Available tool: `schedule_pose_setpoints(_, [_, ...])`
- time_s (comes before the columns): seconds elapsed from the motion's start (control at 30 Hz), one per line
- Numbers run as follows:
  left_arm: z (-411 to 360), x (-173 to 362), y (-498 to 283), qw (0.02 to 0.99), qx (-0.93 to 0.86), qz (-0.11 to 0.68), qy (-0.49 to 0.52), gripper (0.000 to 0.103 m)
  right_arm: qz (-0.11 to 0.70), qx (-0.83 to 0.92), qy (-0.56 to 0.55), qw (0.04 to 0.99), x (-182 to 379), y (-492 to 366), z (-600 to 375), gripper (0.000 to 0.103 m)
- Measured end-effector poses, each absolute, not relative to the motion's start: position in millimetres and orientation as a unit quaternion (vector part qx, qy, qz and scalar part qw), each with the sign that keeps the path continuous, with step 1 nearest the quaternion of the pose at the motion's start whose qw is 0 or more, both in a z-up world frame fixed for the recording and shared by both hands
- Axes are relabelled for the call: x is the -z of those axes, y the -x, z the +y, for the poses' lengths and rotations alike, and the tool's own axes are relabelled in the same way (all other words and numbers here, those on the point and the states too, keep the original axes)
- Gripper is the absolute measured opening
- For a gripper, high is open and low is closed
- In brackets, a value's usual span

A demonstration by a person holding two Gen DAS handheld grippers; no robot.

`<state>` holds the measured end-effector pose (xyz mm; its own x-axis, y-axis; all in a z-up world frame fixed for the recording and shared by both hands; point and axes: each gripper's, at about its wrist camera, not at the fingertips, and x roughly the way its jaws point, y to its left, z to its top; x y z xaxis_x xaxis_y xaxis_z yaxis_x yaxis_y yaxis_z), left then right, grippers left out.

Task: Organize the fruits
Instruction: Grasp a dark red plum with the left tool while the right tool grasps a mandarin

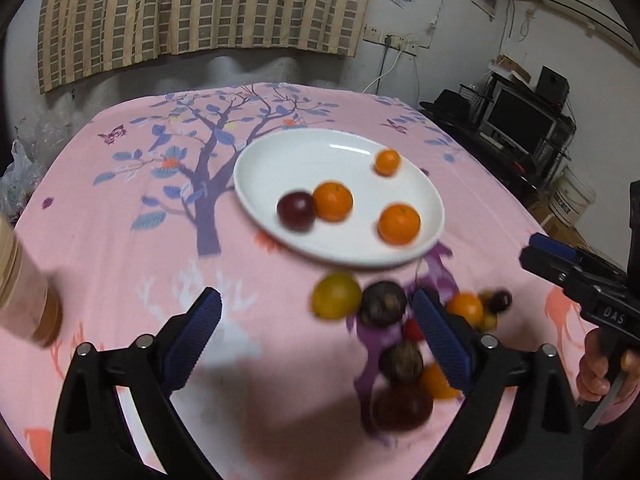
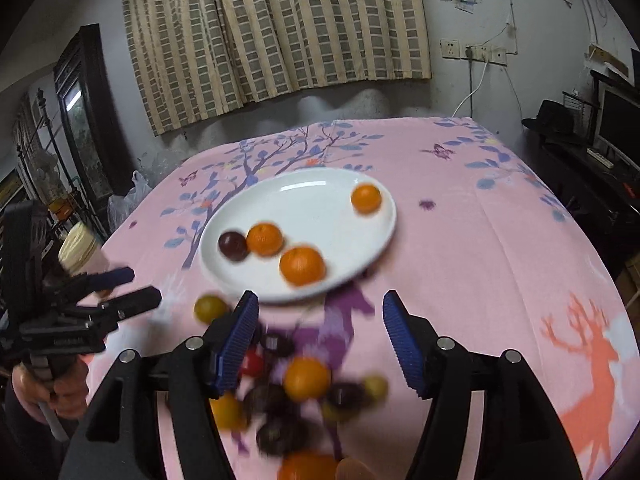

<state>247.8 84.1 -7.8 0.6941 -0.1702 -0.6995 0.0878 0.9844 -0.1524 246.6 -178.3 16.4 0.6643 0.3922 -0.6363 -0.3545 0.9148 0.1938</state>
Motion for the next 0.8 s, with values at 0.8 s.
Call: schedule_pose_setpoints(0.8, [62, 36, -188, 0.904, 0.136, 0.404, 0.018, 0.093, 0.465, -0.227, -0.032, 0.855, 51, -215, -178, 0.043])
